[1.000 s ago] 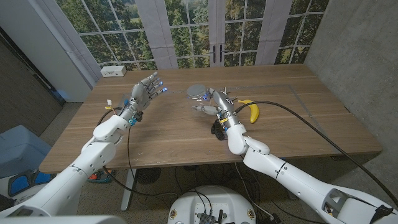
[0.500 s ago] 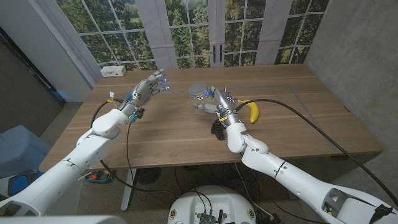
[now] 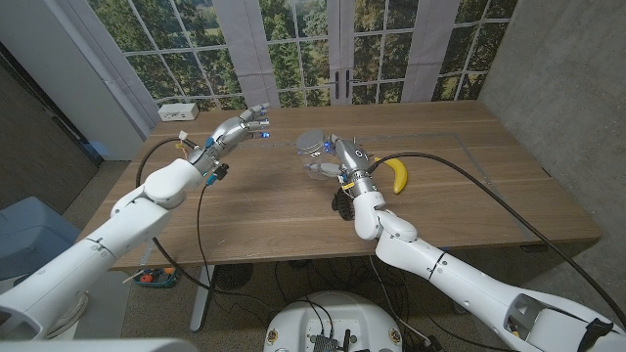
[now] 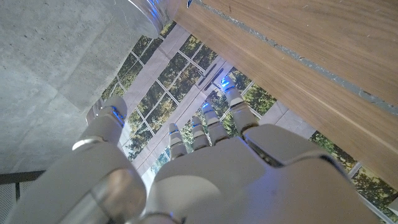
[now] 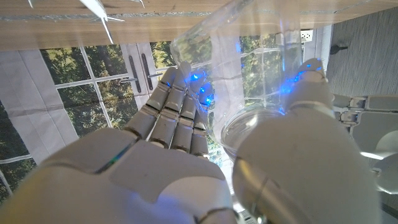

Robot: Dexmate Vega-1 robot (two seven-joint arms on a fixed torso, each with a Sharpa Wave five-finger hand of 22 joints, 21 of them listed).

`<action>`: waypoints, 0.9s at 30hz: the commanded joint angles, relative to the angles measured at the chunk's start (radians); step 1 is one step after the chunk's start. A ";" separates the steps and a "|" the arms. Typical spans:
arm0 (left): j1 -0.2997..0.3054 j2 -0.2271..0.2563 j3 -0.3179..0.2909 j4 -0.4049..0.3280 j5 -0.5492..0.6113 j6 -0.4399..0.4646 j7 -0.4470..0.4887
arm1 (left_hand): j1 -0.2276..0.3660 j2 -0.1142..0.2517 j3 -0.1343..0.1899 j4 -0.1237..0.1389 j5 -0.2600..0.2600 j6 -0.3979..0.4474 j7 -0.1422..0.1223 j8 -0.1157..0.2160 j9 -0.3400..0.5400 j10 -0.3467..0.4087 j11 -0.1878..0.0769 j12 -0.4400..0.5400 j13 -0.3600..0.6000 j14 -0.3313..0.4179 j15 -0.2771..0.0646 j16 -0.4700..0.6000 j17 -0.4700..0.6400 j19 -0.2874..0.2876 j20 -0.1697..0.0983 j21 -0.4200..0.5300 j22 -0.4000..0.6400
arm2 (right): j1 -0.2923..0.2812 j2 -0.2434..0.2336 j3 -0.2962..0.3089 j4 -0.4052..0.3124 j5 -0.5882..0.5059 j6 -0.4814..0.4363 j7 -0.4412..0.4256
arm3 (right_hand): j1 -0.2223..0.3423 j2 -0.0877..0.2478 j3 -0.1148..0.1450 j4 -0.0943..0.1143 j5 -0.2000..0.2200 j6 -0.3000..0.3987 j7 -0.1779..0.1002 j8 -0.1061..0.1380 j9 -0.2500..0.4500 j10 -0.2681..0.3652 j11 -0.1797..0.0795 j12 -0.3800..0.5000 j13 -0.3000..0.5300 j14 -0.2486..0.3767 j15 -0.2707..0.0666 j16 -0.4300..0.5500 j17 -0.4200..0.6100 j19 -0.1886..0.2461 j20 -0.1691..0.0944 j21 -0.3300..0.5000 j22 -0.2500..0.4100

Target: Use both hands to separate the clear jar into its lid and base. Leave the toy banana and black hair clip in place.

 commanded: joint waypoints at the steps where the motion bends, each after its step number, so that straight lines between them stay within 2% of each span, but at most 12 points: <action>1: -0.026 0.058 0.018 -0.071 0.115 0.047 0.012 | 0.026 -0.005 0.009 -0.001 -0.003 -0.005 -0.011 0.000 0.004 0.011 -0.002 0.005 0.002 0.006 -0.021 0.007 0.005 0.009 -0.002 0.004 0.002 | 0.017 0.000 -0.033 -0.014 -0.052 -0.076 0.017 | 0.120 0.275 0.081 0.072 0.006 0.392 -0.138 0.006 0.000 0.209 -0.205 -0.002 0.145 0.023 -0.161 -0.003 0.007 -0.009 -0.010 0.009 0.002; 10: -0.057 0.082 0.039 -0.113 0.169 0.091 -0.010 | 0.063 -0.027 0.008 0.000 -0.003 -0.011 -0.011 -0.004 0.004 0.007 -0.005 0.001 0.003 0.001 -0.015 0.002 0.005 0.004 -0.002 -0.003 0.002 | 0.025 -0.003 -0.050 -0.048 -0.098 -0.133 0.032 | 0.116 0.275 0.080 0.072 0.008 0.390 -0.141 0.006 0.004 0.209 -0.206 -0.006 0.147 0.024 -0.160 -0.010 0.017 -0.021 -0.010 0.016 0.001; 20: -0.091 0.088 0.068 -0.137 0.225 0.122 -0.029 | 0.098 -0.052 0.001 0.002 -0.001 -0.025 -0.011 -0.011 0.004 -0.005 -0.001 -0.005 0.004 -0.008 -0.009 -0.003 0.006 -0.004 -0.003 -0.009 0.002 | 0.040 0.008 -0.073 -0.039 -0.139 -0.161 0.031 | 0.114 0.273 0.080 0.069 0.011 0.396 -0.145 0.001 -0.006 0.212 -0.206 -0.012 0.145 0.028 -0.160 -0.016 0.030 -0.028 -0.010 0.027 0.000; 27: -0.115 0.084 0.090 -0.140 0.267 0.127 -0.037 | 0.132 -0.077 -0.010 0.005 0.005 -0.027 -0.012 -0.013 0.005 -0.005 -0.006 -0.006 0.004 -0.009 -0.009 -0.003 0.006 -0.008 -0.026 -0.012 0.003 | 0.046 0.010 -0.089 -0.032 -0.161 -0.167 0.033 | 0.112 0.272 0.080 0.069 0.012 0.398 -0.147 0.001 -0.006 0.212 -0.208 -0.015 0.147 0.029 -0.160 -0.021 0.036 -0.034 -0.011 0.033 -0.001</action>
